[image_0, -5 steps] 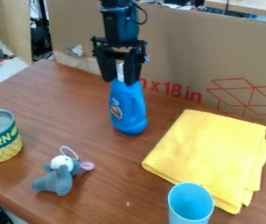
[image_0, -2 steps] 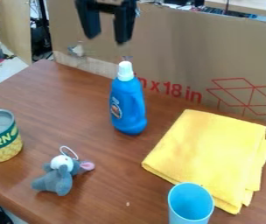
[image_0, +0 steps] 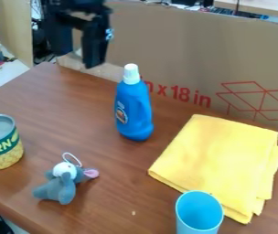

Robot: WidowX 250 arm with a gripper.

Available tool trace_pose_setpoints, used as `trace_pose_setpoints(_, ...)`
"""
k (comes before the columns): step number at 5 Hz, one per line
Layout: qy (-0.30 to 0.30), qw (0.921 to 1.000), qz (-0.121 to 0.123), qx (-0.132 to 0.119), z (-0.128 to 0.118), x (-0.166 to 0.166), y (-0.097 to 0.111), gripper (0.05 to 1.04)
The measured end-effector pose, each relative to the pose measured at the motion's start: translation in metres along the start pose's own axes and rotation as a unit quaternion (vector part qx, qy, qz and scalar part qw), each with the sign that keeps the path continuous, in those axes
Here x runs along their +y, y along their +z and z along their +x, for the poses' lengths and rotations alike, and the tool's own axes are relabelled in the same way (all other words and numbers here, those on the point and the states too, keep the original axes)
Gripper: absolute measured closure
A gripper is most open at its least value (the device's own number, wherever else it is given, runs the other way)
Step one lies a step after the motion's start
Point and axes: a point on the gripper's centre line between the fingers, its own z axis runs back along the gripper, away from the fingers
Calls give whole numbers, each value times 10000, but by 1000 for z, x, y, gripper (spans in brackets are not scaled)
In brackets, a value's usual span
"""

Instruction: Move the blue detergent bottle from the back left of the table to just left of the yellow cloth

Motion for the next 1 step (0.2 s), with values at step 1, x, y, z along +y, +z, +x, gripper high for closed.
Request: trace_pose_setpoints(1,12,9998,116,-134,-34,-6,-1,81)
